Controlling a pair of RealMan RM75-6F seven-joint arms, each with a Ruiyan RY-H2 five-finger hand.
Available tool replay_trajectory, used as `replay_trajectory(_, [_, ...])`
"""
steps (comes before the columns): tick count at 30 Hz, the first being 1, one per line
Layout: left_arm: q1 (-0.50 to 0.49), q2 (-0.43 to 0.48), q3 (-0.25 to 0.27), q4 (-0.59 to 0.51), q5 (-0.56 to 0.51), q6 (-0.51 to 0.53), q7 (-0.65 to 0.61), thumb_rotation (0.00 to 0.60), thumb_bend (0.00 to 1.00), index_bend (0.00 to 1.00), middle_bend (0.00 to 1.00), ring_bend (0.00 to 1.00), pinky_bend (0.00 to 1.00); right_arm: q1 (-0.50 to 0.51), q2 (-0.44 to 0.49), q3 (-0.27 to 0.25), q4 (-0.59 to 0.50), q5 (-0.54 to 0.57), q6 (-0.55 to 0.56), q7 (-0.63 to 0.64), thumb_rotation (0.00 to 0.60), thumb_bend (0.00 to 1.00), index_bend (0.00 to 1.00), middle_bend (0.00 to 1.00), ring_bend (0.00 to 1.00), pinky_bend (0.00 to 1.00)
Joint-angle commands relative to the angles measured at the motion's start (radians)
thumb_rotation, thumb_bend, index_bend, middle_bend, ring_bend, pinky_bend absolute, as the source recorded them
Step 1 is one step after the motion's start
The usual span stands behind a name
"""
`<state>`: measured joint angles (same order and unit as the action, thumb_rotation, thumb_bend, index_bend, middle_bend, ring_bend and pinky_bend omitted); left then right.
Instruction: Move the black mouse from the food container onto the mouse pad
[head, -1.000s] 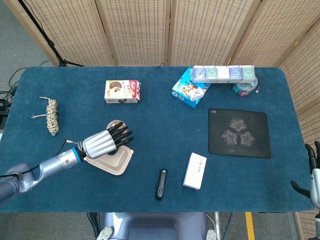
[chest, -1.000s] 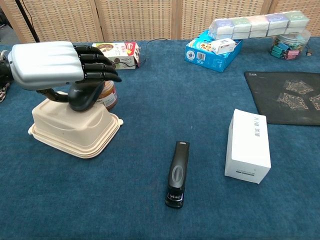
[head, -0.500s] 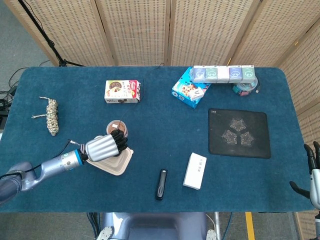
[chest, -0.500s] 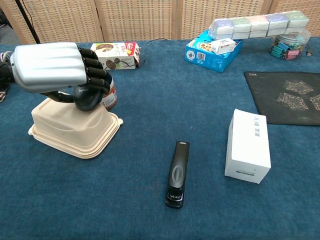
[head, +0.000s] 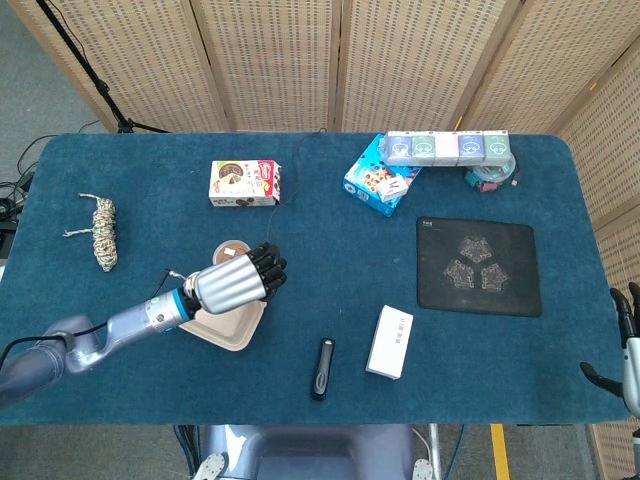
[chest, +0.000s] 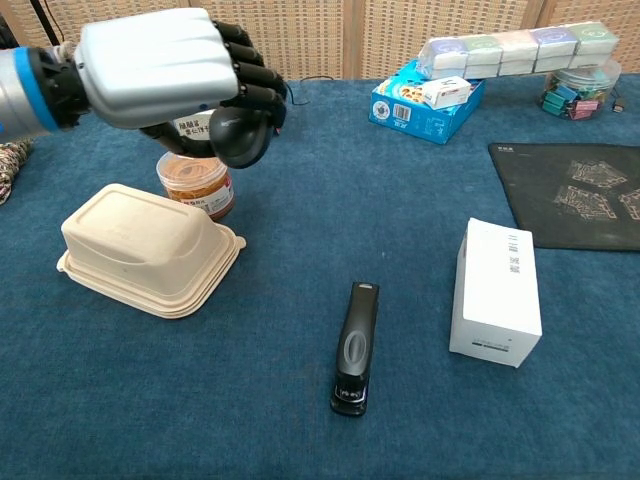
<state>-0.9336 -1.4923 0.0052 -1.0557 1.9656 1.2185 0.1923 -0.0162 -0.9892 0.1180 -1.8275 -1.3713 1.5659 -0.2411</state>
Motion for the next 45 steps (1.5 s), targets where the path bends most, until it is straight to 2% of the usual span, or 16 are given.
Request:
replay_trajectory(1, [-0.062, -0.062, -0.054, -0.030, -0.051, -0.098, 0.058, 0.600, 0.30, 0.43, 0.44, 0.36, 0.34, 0.001, 0.006, 0.001, 0.000, 0.004, -0.005, 0.011, 0.600, 0.00, 0.00, 0.00, 0.00, 0.00])
replay_trajectory(5, [-0.121, -0.155, -0.093, 0.007, -0.097, -0.192, 0.101, 0.600, 0.31, 0.43, 0.44, 0.36, 0.34, 0.003, 0.013, 0.002, 0.002, 0.007, -0.011, 0.026, 0.600, 0.00, 0.00, 0.00, 0.00, 0.00])
replay_trajectory(8, [-0.172, -0.249, -0.115, 0.075, -0.126, -0.259, 0.125, 0.600, 0.31, 0.43, 0.44, 0.36, 0.34, 0.004, 0.019, 0.001, 0.004, 0.011, -0.019, 0.041, 0.600, 0.00, 0.00, 0.00, 0.00, 0.00])
replay_trajectory(15, [-0.251, -0.409, -0.143, 0.238, -0.167, -0.312, 0.118, 0.600, 0.31, 0.43, 0.44, 0.36, 0.34, 0.004, 0.032, 0.005, 0.006, 0.022, -0.025, 0.070, 0.600, 0.00, 0.00, 0.00, 0.00, 0.00])
replay_trajectory(22, [-0.291, -0.525, -0.146, 0.405, -0.215, -0.345, 0.085, 0.600, 0.30, 0.42, 0.43, 0.36, 0.34, 0.000, 0.046, 0.009, 0.010, 0.038, -0.028, 0.099, 0.600, 0.00, 0.00, 0.00, 0.00, 0.00])
replay_trajectory(31, [-0.309, -0.605, -0.137, 0.549, -0.256, -0.350, 0.025, 0.600, 0.30, 0.42, 0.43, 0.35, 0.34, 0.002, 0.051, 0.011, 0.010, 0.047, -0.030, 0.103, 0.600, 0.00, 0.00, 0.00, 0.00, 0.00])
replay_trajectory(41, [-0.329, -0.673, -0.143, 0.627, -0.304, -0.360, -0.020, 0.600, 0.29, 0.37, 0.39, 0.34, 0.34, 0.007, 0.051, 0.012, 0.013, 0.053, -0.038, 0.102, 0.600, 0.00, 0.00, 0.00, 0.00, 0.00])
replay_trajectory(45, [-0.335, -0.706, -0.158, 0.651, -0.336, -0.363, -0.014, 0.600, 0.28, 0.30, 0.32, 0.30, 0.34, 0.009, 0.051, 0.013, 0.015, 0.057, -0.040, 0.103, 0.600, 0.00, 0.00, 0.00, 0.00, 0.00])
